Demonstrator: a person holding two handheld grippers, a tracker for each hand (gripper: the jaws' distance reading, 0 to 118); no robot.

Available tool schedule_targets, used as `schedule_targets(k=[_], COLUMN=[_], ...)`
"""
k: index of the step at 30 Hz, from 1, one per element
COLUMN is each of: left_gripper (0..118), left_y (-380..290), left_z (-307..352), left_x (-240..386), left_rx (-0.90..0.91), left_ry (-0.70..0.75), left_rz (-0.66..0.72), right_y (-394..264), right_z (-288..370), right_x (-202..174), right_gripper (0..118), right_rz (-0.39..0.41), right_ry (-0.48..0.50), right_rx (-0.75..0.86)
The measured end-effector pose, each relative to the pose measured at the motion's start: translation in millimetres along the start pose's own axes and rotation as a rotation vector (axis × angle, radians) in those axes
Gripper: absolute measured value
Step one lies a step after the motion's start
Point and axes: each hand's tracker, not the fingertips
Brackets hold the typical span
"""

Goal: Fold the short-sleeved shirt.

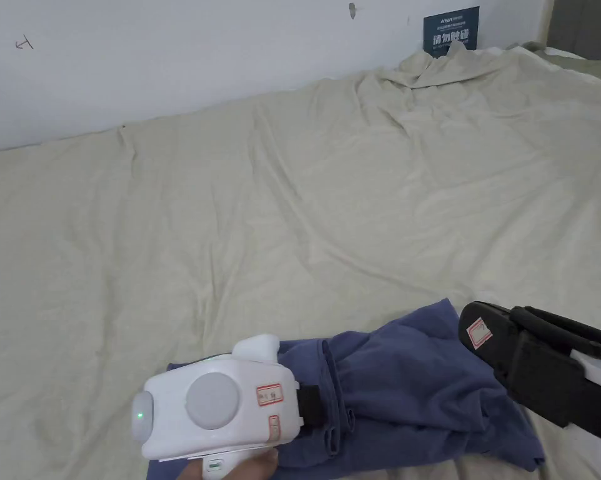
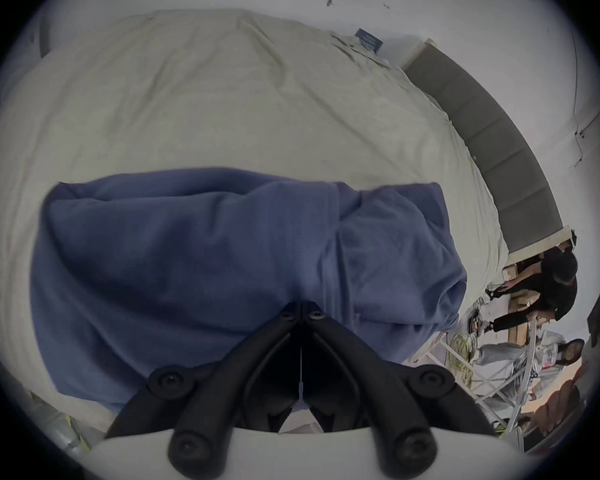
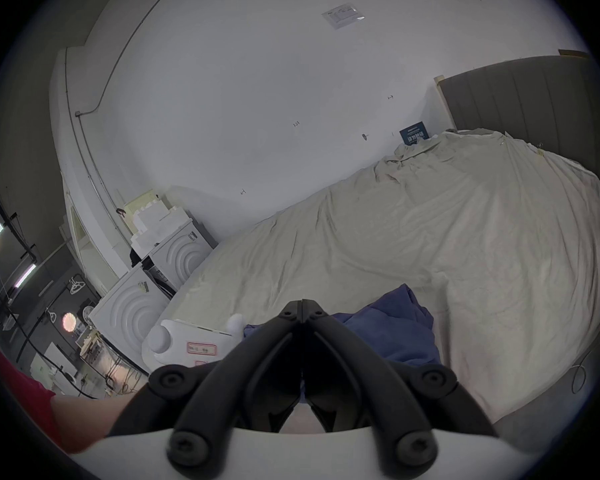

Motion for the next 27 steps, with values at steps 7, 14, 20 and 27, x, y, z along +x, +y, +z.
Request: schedule_targets(k=[7,14,20,27], left_gripper=[0,0,0,0], left_y=[-3.3,-13.9,-23.7,-15.9], left_z=[0.0,63.3,140.7,157.4], left_x=[-0.1,-28.5,-111.4,-210.5], left_rx=[0.013,0.208,0.437,0.263], left_ry=[-0.258,-0.497,-0.47,-0.445], left_rz=[0.049,0.1,0.191,0.206], right_y=[-4.4,-4.6,7.3,6.2], right_z=[-3.6,-0.7,10.2,1.6], right_x=[-4.7,-8.0,-26.0,-47.1], right_gripper=[2,2,2,2], right_rz=[0.003,-0.005,0.051,0.08], right_ry=[0.018,0.037,0.015,-0.001], right_rx=[-0.02,-0.017,-0.005,-0.037])
